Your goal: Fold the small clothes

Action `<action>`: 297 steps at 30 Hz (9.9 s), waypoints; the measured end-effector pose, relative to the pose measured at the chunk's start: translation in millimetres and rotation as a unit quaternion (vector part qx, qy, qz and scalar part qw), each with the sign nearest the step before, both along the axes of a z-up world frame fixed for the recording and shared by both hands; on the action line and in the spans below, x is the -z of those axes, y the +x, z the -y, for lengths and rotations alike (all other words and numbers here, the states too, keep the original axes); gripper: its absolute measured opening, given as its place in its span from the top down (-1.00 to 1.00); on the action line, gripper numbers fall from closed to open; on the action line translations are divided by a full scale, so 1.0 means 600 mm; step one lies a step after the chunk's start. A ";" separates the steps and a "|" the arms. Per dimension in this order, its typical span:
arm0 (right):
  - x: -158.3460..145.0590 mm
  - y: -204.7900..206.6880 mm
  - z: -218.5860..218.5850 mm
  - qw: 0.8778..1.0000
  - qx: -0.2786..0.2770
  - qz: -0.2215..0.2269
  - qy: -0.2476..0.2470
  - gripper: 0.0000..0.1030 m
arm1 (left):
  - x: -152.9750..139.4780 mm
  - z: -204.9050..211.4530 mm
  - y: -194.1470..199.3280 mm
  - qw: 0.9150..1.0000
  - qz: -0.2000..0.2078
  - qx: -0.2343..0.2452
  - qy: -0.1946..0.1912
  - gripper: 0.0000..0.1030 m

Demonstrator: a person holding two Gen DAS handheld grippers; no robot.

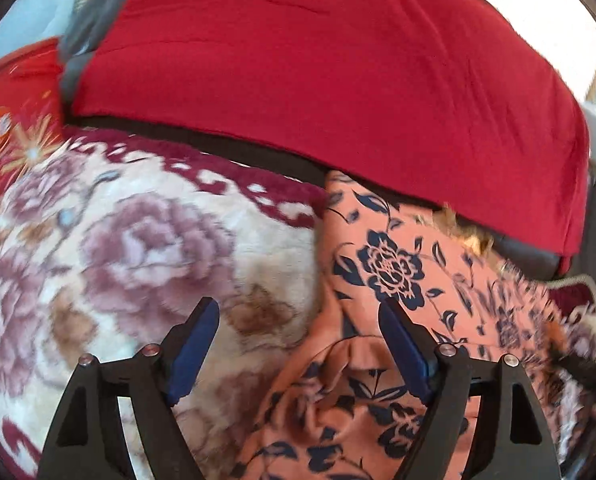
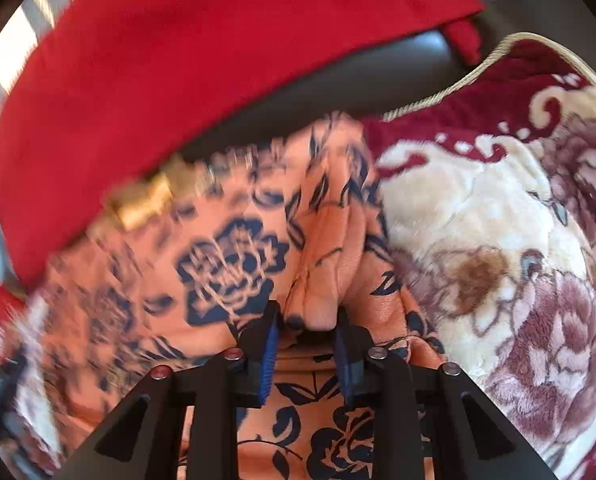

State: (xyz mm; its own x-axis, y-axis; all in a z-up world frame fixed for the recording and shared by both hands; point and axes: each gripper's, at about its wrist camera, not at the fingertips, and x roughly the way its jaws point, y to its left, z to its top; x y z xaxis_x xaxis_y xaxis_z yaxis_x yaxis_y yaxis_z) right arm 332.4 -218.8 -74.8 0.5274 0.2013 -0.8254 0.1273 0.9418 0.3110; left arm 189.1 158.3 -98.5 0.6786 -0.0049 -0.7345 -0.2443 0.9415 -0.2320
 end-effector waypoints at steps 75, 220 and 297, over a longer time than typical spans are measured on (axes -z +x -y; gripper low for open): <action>-0.010 -0.122 0.122 0.979 -0.001 -0.012 0.201 -0.63 | -0.011 -0.058 -0.065 0.994 -0.021 0.032 -0.101 -0.67; -0.061 -0.260 0.150 0.992 -0.004 0.051 0.115 -0.41 | -0.021 -0.058 -0.047 0.992 -0.032 0.041 -0.112 -0.43; 0.048 -0.398 0.173 0.951 0.108 0.021 0.289 -0.72 | -0.016 0.207 -0.079 0.994 -0.044 0.063 0.084 -0.80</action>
State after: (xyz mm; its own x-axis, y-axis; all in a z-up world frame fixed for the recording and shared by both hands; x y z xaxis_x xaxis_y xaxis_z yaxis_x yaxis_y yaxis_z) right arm 93.9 -322.9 -103.8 0.6379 0.4977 -0.5877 0.2752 0.5655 0.7775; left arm 141.8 34.1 -88.9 0.6143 0.0414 -0.7880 -0.1347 0.9895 -0.0530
